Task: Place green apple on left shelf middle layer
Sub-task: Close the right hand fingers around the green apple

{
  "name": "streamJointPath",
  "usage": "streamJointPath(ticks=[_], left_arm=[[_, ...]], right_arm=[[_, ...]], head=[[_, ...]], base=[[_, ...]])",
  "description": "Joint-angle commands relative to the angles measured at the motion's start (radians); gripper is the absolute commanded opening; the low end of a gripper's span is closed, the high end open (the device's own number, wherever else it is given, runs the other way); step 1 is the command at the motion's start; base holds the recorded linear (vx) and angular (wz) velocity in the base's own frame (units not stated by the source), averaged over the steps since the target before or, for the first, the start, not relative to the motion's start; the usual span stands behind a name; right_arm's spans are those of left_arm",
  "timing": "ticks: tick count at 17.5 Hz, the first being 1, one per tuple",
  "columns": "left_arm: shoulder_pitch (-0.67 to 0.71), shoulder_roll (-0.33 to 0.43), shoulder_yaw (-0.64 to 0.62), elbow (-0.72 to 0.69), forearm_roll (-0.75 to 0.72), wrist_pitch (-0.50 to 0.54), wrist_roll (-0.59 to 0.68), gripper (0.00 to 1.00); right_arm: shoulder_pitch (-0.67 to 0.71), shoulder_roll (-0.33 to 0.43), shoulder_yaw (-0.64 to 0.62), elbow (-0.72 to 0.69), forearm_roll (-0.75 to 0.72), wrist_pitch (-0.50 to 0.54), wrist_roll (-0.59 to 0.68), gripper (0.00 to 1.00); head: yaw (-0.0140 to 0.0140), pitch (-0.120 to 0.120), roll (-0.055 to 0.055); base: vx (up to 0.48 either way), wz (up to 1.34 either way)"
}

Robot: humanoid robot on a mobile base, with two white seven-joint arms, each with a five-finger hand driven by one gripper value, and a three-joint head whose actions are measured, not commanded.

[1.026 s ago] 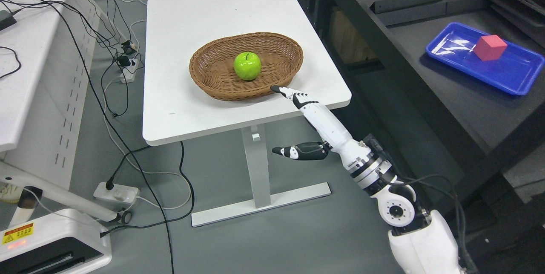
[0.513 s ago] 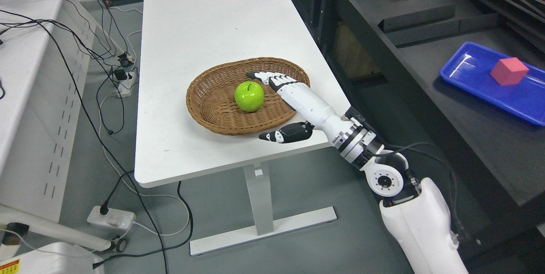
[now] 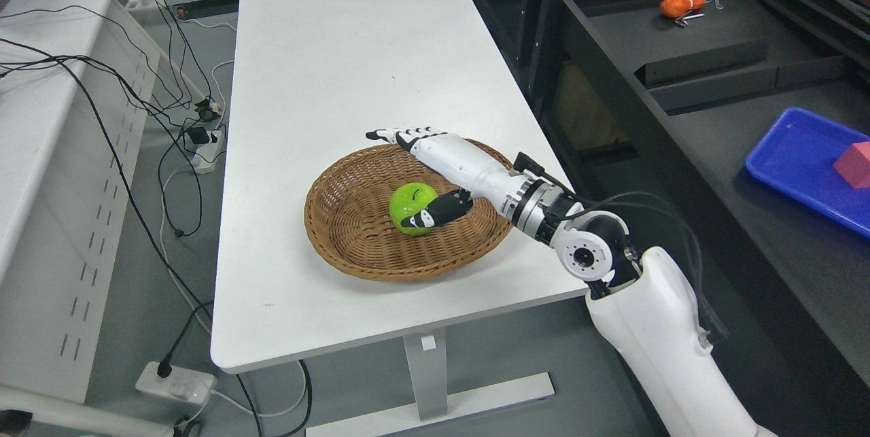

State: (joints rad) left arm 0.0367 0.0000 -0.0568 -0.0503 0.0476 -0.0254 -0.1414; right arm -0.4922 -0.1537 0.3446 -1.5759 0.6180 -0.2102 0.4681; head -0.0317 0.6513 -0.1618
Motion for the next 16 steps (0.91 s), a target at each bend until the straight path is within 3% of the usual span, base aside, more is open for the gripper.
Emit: streamJointPath(ticks=[1,6,16], left_arm=[[0.0,0.017,0.0,0.001,0.0,0.001,0.0,1.0],[0.0,0.017,0.0,0.0,0.0,0.001,0.0,1.0],[0.0,0.017,0.0,0.0,0.0,0.001,0.0,1.0]], right_arm=[[-0.022,-0.07,0.122,0.085,0.012,0.0,0.056,1.0],[-0.02,-0.153,0.226,0.088,0.028,-0.008,0.061,1.0],[-0.032,-0.141,0.258,0.102,0.088,-0.044,0.093,1.0]], head=[[0.0,0.0,0.0],[0.0,0.0,0.0],[0.0,0.0,0.0]], base=[[0.197,-0.04],[0.13,-0.02],[0.041,-0.02]])
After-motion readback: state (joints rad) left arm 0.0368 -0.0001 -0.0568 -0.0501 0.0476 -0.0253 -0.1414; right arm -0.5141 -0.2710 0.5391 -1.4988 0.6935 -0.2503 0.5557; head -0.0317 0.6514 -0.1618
